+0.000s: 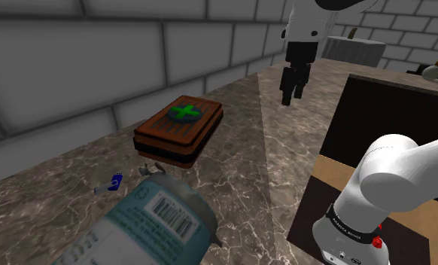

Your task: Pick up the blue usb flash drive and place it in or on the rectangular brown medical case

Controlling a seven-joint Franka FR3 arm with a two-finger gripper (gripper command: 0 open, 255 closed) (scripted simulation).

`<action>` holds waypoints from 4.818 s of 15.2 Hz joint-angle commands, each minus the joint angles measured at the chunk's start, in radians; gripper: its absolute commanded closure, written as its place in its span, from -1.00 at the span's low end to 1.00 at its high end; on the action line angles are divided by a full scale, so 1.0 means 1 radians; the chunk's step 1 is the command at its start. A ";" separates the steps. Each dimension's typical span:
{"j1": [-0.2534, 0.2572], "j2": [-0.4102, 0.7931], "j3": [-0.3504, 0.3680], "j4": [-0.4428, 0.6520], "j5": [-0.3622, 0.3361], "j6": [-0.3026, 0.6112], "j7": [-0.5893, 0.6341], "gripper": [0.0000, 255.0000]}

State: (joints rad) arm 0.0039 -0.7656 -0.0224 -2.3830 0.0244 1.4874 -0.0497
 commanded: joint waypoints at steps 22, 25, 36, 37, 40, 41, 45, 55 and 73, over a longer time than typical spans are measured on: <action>0.080 0.390 0.473 0.161 0.196 0.345 0.606 -1.00; 0.077 0.492 0.538 0.232 0.165 0.387 0.704 -1.00; 0.159 0.964 0.679 0.609 -0.132 0.437 1.113 -1.00; 0.181 1.011 0.677 0.655 -0.164 0.429 1.147 -1.00; 0.260 1.151 0.660 0.807 -0.254 0.395 1.232 -1.00; 0.289 1.198 0.652 0.864 -0.280 0.379 1.255 -1.00; 0.314 1.243 0.637 0.882 -0.305 0.401 1.276 -1.00; 0.313 1.258 0.631 0.841 -0.317 0.455 1.284 -1.00; 0.314 1.239 0.639 0.897 -0.303 0.384 1.274 1.00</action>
State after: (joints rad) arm 0.3172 0.4775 0.6150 -1.4988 -0.2810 1.8875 1.2258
